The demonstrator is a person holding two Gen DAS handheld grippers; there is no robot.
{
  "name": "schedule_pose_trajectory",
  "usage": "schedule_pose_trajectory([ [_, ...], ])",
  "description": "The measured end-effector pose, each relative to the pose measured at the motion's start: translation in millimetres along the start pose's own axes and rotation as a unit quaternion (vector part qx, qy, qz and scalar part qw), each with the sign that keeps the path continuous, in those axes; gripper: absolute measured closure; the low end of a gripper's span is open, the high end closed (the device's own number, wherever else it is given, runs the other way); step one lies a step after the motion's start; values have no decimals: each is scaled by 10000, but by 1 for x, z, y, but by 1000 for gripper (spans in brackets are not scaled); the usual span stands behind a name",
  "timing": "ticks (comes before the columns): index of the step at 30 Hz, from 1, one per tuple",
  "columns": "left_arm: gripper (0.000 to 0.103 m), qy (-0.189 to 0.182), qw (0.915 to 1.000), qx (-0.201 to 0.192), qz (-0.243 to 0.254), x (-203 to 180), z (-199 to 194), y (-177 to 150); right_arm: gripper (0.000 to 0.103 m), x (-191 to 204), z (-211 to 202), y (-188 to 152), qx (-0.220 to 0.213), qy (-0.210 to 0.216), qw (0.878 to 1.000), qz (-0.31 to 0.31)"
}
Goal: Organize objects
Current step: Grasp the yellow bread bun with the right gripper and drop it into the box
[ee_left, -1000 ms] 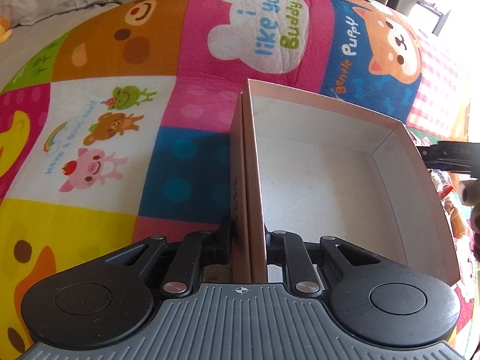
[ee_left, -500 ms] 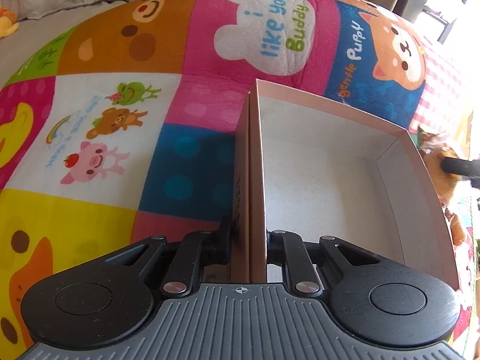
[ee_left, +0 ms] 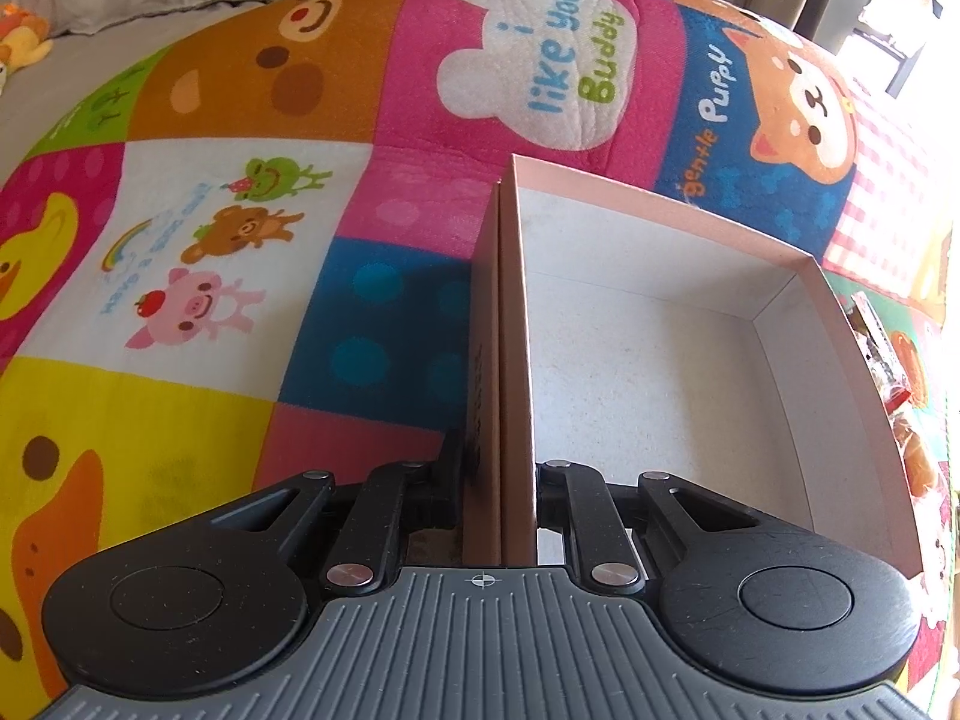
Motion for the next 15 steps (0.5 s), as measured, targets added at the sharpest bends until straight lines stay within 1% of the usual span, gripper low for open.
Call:
schedule_pose_trajectory([
  [3, 87, 15, 10000, 2, 3, 0, 0, -1, 55, 35, -4, 17, -241, 354, 9989, -175],
  [6, 87, 15, 10000, 24, -19, 0, -1, -1, 55, 63, 1, 54, -594, 636, 9960, -198],
  [9, 87, 24, 10000, 38, -28, 0, 0, 0, 54, 83, 23, 99, -906, 803, 9926, -56],
  [10, 87, 19, 10000, 41, -41, 1, 0, 0, 49, 88, 34, 113, -970, 879, 9914, -30],
  [11, 86, 8, 10000, 44, -51, 1, 0, 0, 36, 91, 44, 121, -975, 902, 9911, -9],
  [12, 86, -3, 10000, 48, -59, 1, 0, 0, 33, 92, 55, 129, -983, 869, 9914, 32],
  [13, 86, -23, 10000, 50, -72, 2, 0, 0, 33, 92, 66, 133, -966, 819, 9919, 76],
  [15, 86, -59, 9999, 50, -92, 2, 0, 0, 33, 83, 78, 130, -857, 795, 9929, 240],
])
Point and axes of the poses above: each gripper's, at about its wrist camera, not at the fingertips, and z roughly the way its jaws point, x to its left, y to its top, the point moved 9 cm from there along z, roughly the way its jaws point, and after that the axes turned 3 degrees about x, right-handed, at the moved point
